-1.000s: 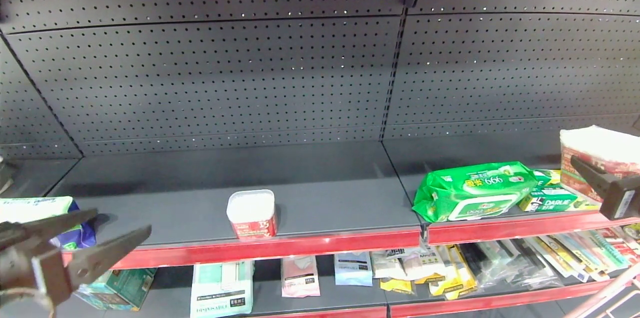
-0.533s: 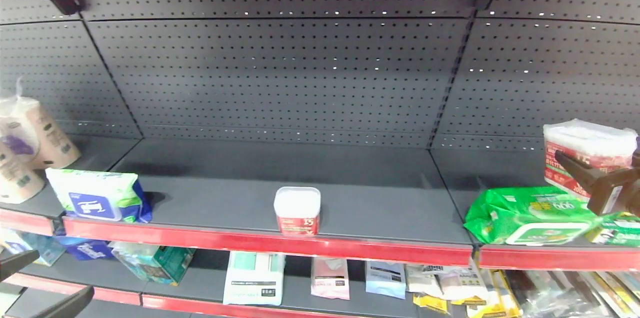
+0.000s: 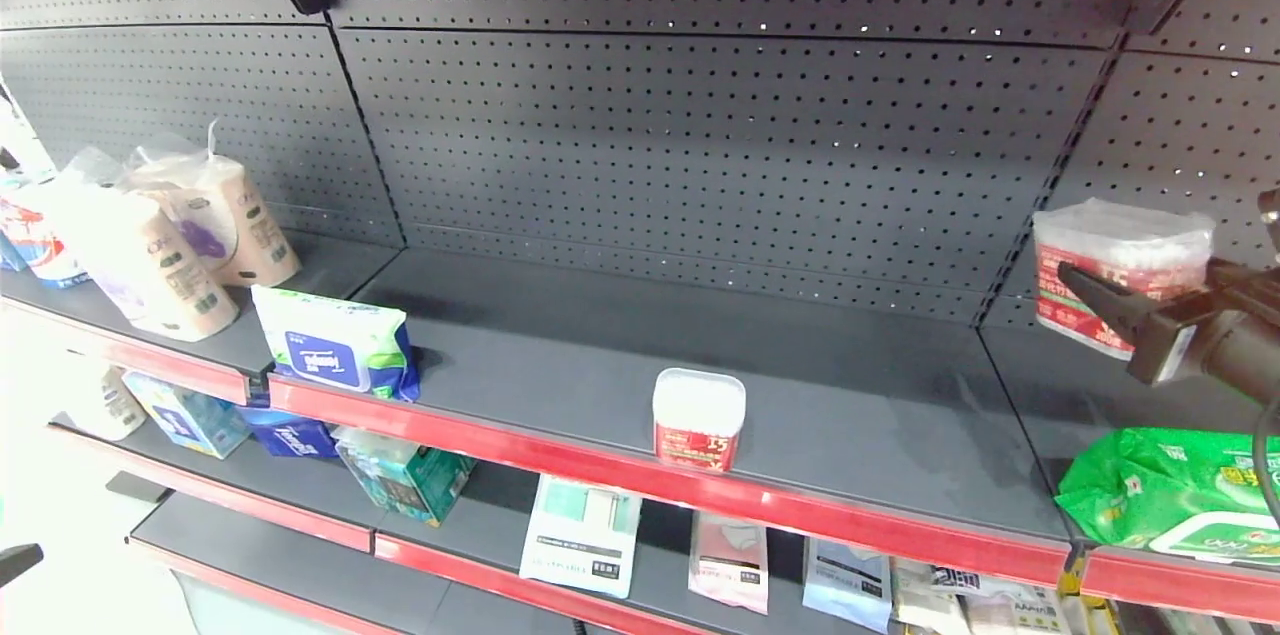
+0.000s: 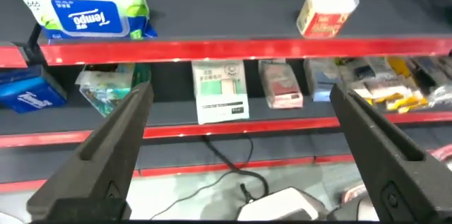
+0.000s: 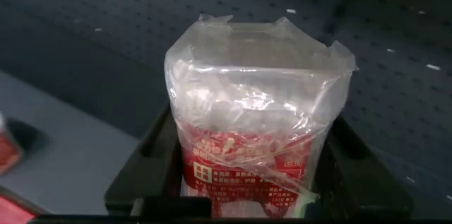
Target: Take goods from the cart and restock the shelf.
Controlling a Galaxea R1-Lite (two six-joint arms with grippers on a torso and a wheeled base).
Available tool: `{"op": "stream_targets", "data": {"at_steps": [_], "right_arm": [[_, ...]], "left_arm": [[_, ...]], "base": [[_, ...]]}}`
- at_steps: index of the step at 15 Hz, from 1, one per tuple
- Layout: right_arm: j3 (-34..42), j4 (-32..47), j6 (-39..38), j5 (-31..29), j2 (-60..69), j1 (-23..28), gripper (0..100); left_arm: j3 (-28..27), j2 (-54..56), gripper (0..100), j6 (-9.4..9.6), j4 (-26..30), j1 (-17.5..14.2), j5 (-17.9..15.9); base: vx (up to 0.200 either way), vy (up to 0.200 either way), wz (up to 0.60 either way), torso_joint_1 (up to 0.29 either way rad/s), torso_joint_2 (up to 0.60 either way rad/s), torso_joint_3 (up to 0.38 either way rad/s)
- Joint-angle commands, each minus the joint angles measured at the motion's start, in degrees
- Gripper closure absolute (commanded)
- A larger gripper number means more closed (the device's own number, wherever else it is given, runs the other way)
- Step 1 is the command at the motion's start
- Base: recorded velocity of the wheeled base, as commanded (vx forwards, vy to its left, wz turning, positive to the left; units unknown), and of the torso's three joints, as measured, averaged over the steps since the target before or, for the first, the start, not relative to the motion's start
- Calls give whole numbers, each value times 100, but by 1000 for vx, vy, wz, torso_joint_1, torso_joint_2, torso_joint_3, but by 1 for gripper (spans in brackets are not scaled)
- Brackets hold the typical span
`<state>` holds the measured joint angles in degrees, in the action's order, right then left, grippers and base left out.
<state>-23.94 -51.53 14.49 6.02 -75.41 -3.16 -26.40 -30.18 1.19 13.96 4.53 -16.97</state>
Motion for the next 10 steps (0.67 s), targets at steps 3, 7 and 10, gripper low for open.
{"op": "stream_targets", "data": {"at_steps": [3,7,10], "right_arm": [[-401,-85,-210,918,-1274,-317,100],[-656,-472,-193,1815,-2127,-299,100],[-858,-1061,-193,2430,-2953,-317,100]], "left_arm": [[276,663,0,109,81,4,1],[443,856,0,153,90,-5,159],[514,847,0,232,81,-5,194]], "base": [[0,0,0,0,0,0],[0,0,0,0,0,0],[0,0,0,0,0,0]]}}
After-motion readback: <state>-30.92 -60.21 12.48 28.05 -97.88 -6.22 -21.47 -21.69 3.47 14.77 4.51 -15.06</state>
